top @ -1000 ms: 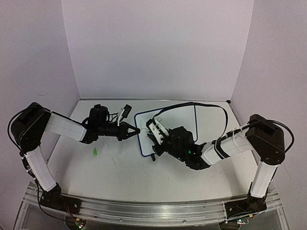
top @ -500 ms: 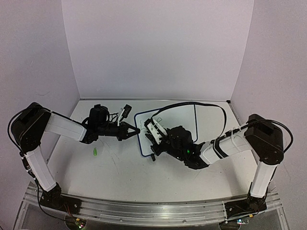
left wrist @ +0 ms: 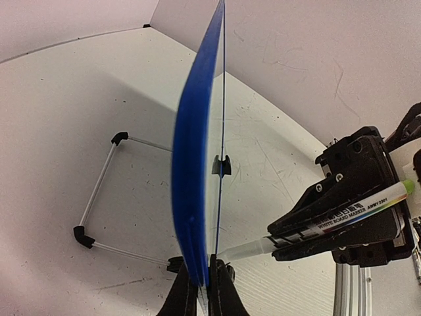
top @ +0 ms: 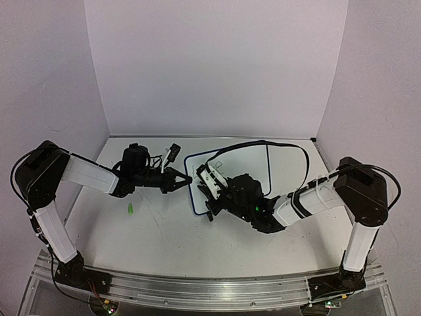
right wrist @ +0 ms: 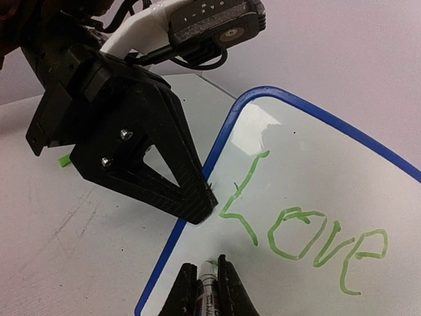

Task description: Write a sentence on the whiteboard

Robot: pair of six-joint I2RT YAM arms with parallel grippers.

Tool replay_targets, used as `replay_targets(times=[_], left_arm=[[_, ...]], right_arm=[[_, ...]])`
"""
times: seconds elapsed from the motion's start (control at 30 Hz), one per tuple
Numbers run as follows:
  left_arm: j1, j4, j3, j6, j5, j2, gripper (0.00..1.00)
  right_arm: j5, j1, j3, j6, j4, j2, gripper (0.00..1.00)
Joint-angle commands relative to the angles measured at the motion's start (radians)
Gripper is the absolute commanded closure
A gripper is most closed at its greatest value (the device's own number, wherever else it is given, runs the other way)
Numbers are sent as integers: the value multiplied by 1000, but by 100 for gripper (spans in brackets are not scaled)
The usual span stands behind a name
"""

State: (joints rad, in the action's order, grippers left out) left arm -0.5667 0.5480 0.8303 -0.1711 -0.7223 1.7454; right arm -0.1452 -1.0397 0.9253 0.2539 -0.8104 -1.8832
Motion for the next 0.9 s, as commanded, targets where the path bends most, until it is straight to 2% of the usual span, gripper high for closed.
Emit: replay_targets(times=[0.0,0.57,0.87], left_arm=[[7,-22,18,85,67,-24,100],[8,-23,16,85,64,-26,100],[8,-23,20,84,61,-24,100]], right_arm=[[-3,-9,-6,-24,-9,-5,100],[-42,-11,-44,-39,-7,11,100],[-125,-10,-54,-19,-44,24,100]])
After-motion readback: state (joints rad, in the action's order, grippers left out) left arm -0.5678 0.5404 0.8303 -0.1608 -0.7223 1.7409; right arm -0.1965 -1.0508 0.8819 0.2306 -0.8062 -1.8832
